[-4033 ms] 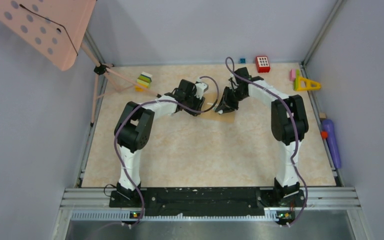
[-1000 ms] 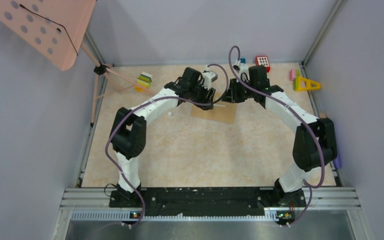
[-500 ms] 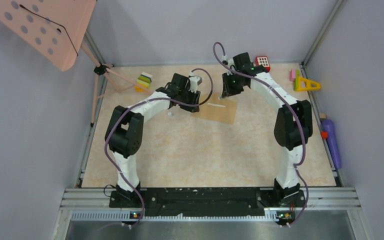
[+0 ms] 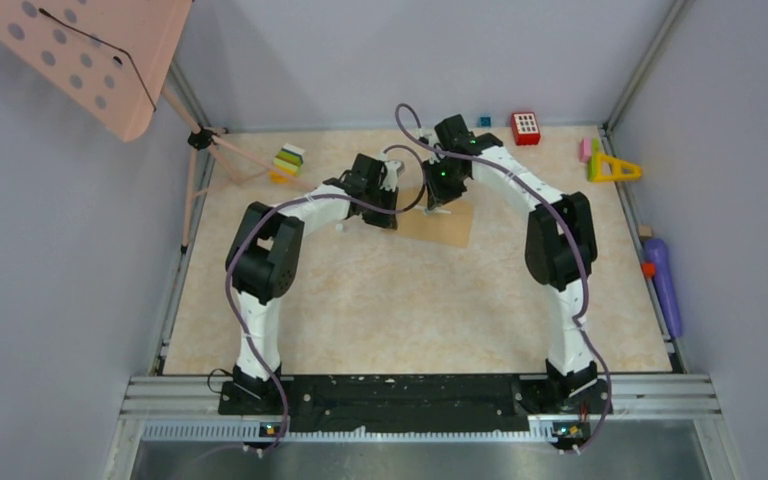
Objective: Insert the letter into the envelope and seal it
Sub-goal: Paint the envelope at the center of the board.
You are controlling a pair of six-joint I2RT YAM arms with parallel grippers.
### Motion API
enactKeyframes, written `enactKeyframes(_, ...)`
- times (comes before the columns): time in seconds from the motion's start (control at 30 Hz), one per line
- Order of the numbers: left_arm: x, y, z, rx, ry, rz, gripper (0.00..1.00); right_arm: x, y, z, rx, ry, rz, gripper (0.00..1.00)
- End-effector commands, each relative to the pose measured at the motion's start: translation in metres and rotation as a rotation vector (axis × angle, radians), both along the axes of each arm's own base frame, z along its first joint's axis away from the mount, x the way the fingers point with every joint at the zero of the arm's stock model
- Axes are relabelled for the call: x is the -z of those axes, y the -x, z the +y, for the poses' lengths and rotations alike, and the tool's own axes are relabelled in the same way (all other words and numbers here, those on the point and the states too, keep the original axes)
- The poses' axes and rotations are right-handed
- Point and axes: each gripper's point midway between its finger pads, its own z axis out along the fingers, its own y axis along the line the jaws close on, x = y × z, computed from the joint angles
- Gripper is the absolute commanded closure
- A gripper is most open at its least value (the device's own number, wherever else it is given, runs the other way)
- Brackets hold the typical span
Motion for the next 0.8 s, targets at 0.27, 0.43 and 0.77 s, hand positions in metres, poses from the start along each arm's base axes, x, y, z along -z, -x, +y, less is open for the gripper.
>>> enactKeyframes(0.27,-0.001,-0.019,-0.007,-0.054,0.011,0.006,0.84,0.013,-0.018,0.014,0.026,0.046,-0.039,1.0)
enactKeyframes(0.43,0.011,-0.016,-0.006,-0.056,-0.002,0.039,0.84,0.019,-0.015,0.019,0.02,0.045,-0.025,1.0)
enactKeyframes(0.77,0.027,-0.009,-0.003,-0.055,-0.021,0.078,0.86,0.021,-0.011,0.038,0.015,-0.005,-0.005,1.0)
